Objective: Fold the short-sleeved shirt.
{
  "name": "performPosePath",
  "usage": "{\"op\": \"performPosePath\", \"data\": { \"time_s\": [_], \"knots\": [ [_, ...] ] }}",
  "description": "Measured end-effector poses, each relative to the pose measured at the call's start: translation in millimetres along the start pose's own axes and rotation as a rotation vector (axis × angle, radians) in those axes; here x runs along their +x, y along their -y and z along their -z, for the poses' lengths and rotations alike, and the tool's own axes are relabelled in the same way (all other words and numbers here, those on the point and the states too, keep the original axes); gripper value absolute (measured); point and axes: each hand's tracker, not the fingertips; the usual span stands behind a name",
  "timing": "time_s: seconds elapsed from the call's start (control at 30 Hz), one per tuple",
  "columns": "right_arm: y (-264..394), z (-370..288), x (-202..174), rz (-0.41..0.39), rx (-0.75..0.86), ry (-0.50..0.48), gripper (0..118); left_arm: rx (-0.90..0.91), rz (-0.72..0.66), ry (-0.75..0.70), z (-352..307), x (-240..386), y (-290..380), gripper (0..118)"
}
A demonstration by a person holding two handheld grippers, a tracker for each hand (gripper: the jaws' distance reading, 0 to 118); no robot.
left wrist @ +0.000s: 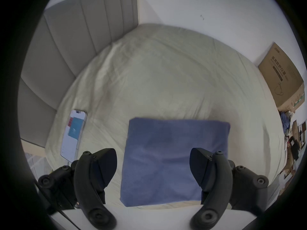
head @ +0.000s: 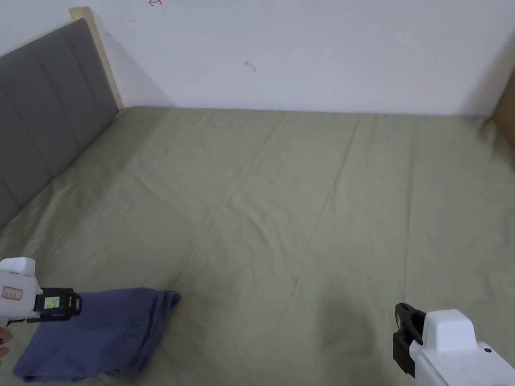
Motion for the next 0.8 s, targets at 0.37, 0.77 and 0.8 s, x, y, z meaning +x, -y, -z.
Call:
{"op": "performPosePath", "data": {
  "time_s": [0.37,0.77,0.8],
  "knots": [
    [-68,-62,31,0.025,0.183,0.049,0,0.413,0.038,-0.021,-120,92,0,94],
    [-119,-130,76,0.018,0.349,0.096,0,0.889,0.107,-0.030,-200,239,53,85],
    [-120,-134,78,0.010,0.359,0.106,0,0.912,0.108,-0.012,-201,248,57,84]
  ]
}}
